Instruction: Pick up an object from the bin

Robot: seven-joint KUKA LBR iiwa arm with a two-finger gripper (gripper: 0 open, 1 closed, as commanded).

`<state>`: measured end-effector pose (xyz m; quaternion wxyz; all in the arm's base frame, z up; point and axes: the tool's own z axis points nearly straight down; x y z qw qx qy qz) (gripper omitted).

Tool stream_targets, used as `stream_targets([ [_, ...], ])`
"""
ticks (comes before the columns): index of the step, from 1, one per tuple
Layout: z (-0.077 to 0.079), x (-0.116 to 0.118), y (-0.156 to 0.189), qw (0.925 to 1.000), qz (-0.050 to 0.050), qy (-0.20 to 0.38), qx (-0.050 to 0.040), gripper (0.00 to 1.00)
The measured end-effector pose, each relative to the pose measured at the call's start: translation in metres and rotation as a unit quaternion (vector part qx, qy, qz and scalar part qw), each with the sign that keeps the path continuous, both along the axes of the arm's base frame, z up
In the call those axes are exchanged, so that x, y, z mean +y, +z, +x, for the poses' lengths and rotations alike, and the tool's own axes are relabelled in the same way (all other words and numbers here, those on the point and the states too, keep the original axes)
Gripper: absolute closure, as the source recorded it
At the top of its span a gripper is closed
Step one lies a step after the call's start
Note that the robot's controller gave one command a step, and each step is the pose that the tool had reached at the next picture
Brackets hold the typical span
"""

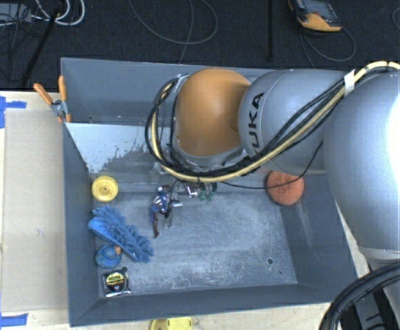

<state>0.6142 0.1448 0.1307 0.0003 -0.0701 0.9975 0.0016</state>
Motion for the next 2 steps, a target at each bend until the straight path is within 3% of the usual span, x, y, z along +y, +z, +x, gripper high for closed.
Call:
stream_targets([
  [1,-0.004,-0.021,-0.027,0.9986,-0.001,-0.054,-0.0005,0.00],
  [2,0.009,-0.039,-0.052,0.9947,-0.001,0.103,-0.0011,1.00],
])
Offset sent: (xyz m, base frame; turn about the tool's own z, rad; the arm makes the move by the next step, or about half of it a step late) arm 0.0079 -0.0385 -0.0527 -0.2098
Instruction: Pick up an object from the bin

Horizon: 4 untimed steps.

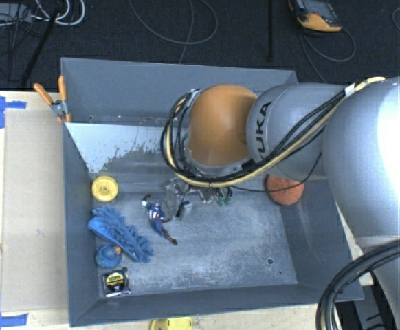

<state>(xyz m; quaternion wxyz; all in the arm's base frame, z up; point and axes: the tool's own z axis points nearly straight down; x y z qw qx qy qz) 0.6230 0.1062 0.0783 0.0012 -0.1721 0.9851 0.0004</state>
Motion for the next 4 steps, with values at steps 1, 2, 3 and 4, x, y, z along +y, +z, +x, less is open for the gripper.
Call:
stream_targets([
  [1,0.000,0.000,0.000,1.0000,0.000,-0.001,0.0003,0.00],
  [2,0.000,0.000,0.000,1.0000,0.000,-0.001,0.0004,0.00],
  [3,-0.013,0.034,0.008,0.9997,-0.002,0.026,0.0014,0.00],
  [4,-0.024,0.063,0.032,0.9997,0.001,0.025,0.0013,0.00],
])
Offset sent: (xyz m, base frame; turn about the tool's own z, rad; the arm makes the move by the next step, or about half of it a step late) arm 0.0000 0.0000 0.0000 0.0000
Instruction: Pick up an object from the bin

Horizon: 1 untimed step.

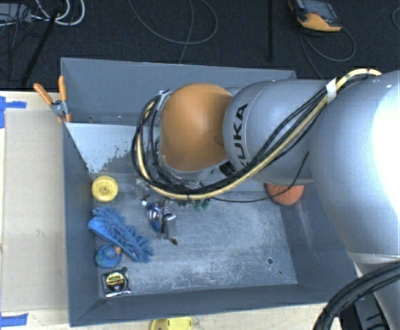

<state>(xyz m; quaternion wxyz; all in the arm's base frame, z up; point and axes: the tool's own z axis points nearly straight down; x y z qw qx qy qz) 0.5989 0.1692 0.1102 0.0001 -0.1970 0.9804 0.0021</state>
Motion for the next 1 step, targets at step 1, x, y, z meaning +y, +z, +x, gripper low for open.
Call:
stream_targets([
  [1,0.0072,-0.0358,-0.0084,0.9999,0.000,-0.013,-0.0017,0.00],
])
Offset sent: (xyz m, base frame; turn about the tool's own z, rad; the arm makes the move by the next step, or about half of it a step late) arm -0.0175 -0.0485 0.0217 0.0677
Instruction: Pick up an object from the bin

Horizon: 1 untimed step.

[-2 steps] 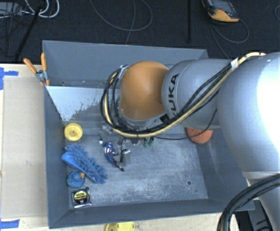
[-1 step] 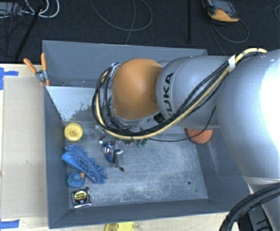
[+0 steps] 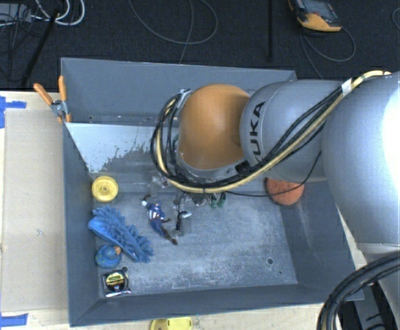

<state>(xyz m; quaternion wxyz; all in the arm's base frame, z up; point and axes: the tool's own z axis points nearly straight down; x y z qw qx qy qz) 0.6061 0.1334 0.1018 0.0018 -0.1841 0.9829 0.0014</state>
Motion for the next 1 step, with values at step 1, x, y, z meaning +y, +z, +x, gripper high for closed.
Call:
stream_targets([
  [1,-0.0140,-0.0182,0.0111,0.9999,-0.003,-0.015,0.0040,0.00],
])
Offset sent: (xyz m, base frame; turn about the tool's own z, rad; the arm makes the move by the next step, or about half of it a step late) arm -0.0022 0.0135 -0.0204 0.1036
